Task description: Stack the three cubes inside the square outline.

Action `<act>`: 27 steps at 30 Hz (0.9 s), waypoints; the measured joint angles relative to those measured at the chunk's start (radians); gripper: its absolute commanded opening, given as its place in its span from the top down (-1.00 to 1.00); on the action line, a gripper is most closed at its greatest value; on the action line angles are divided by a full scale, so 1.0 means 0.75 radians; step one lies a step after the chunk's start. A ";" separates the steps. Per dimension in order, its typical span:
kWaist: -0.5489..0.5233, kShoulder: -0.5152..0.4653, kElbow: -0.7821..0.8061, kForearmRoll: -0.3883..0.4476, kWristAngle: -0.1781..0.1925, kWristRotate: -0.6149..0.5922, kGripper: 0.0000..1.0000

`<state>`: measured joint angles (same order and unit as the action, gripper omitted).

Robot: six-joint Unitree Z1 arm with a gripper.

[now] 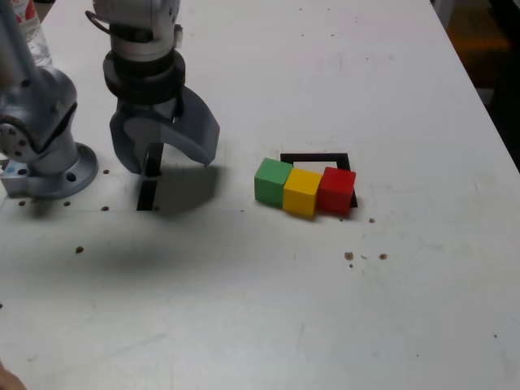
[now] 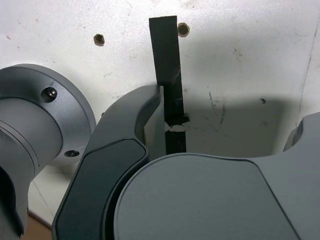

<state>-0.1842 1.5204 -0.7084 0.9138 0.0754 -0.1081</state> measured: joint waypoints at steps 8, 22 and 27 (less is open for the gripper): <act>0.000 0.010 0.001 -0.002 0.000 0.000 -0.90; 0.000 0.004 -0.131 0.239 0.043 0.006 -0.90; 0.000 0.016 -0.408 0.439 0.055 0.086 -0.90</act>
<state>-0.1842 1.5324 -1.0140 1.2428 0.1163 -0.0437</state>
